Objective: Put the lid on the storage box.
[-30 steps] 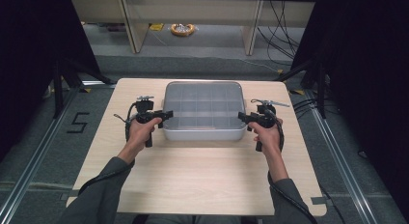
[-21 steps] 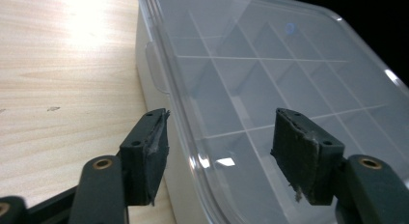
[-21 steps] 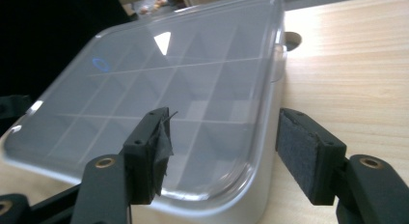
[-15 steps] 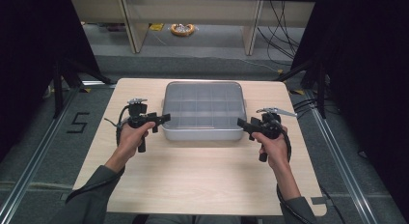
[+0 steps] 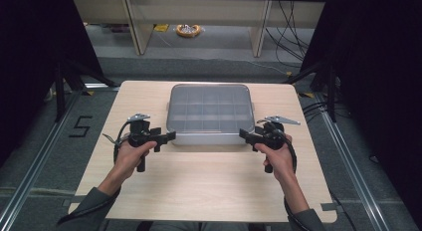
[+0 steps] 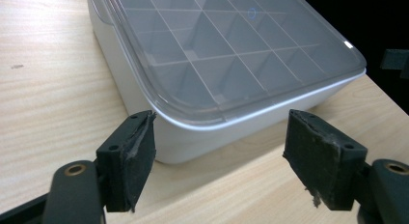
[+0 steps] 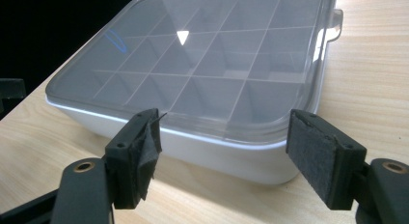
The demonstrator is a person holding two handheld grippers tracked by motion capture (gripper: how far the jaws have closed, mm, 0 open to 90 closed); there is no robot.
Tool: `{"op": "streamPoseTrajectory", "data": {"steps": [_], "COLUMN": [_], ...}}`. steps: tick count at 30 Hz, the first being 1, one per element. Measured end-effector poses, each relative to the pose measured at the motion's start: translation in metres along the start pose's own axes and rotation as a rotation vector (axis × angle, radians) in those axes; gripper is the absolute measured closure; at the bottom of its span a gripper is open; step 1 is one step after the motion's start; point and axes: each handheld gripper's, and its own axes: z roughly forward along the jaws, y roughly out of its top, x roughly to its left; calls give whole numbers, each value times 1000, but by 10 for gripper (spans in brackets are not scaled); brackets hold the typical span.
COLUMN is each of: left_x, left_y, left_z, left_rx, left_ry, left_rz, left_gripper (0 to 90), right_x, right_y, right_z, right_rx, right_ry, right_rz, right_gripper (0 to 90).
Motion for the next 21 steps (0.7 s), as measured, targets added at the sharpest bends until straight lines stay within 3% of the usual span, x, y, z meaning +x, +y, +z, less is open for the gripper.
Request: {"op": "streamPoseTrajectory", "data": {"steps": [2, 3, 4, 6, 7, 8, 10, 15, 16, 17, 18, 21], "left_x": [-2, -3, -4, -6, -7, -8, -12, -18, -19, -20, -21, -25], "left_y": [-5, -8, -11, -17, -21, -23, -28, -39, -41, -43, -45, -52], "left_z": [0, -1, -1, -2, -2, -2, -2, -4, -5, -6, -6, -8], "left_rx": [9, 14, 20, 29, 33, 34, 39, 48, 49, 52, 52, 59], "left_ry": [-4, -7, -11, -18, -24, -29, -39, -66, -75, -78, -78, -84], "left_rz": [4, 10, 11, 20, 21, 21, 25, 43, 45, 46, 49, 54], "left_gripper": [252, 249, 245, 237, 233, 230, 223, 210, 208, 206, 204, 203], "right_x": [2, 6, 3, 4, 5, 10, 6, 8, 8, 12, 9, 10], "right_y": [-1, -2, -3, -5, -6, -7, -9, -15, -17, -18, -19, -22], "right_z": [-1, -2, -2, -4, -5, -8, -9, -14, -14, -16, -16, -18], "right_rx": [-4, 8, -6, -1, 3, 15, 6, 26, 22, 32, 22, 30], "right_ry": [0, -1, 4, 1, 10, 11, 13, 12, 13, 9, 10, 9], "right_rz": [-2, 38, -3, -20, -16, 25, -26, -29, -20, 18, -24, -35], "right_gripper": [289, 287, 286, 284, 283, 283, 282, 281, 281, 280, 280, 279]}}
